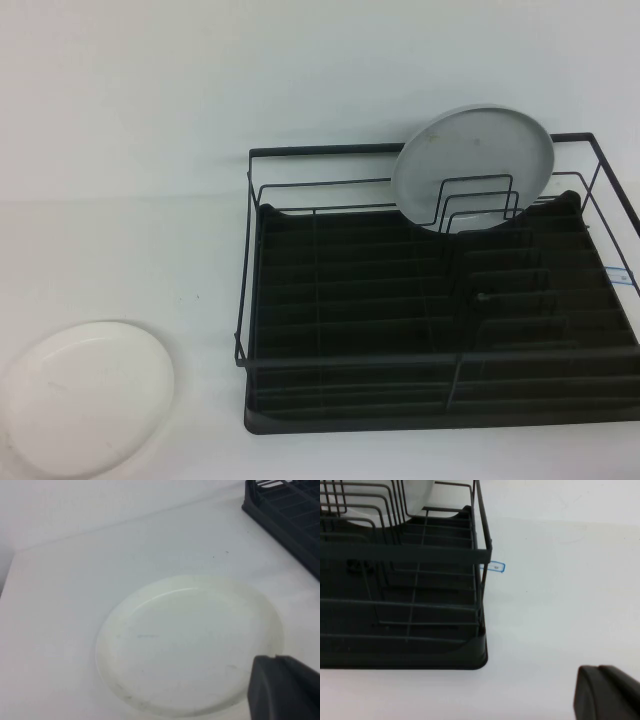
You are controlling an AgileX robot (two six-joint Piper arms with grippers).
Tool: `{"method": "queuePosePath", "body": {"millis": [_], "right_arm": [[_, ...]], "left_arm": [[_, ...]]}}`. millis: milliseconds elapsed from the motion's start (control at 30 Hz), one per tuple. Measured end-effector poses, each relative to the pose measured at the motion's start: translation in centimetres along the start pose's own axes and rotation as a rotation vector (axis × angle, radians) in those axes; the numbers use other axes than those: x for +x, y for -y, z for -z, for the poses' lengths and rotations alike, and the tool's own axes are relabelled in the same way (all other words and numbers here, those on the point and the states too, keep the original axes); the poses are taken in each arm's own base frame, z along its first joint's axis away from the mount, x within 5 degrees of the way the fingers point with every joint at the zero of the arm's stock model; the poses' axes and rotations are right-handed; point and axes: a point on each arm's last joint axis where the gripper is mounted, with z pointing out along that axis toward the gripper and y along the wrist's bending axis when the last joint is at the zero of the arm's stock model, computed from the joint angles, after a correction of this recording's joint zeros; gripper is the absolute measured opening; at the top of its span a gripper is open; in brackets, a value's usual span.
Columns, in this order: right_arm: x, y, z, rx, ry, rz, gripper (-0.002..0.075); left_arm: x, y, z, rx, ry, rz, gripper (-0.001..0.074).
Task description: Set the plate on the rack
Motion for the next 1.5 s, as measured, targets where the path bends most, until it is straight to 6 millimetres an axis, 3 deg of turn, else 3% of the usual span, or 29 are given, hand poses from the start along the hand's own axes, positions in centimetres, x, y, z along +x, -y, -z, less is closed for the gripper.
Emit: {"method": "queuePosePath", "body": {"millis": [433, 1500], "right_arm": [[0.00, 0.00, 0.00, 0.000, 0.000, 0.000, 0.0018], [0.00, 0.00, 0.00, 0.000, 0.000, 0.000, 0.0018]], "left_arm": [[-0.03, -0.04, 0.00, -0.004, 0.003, 0.107, 0.0000], [0.00, -0.03, 0.00, -0.003, 0.000, 0.109, 0.0000]]}}
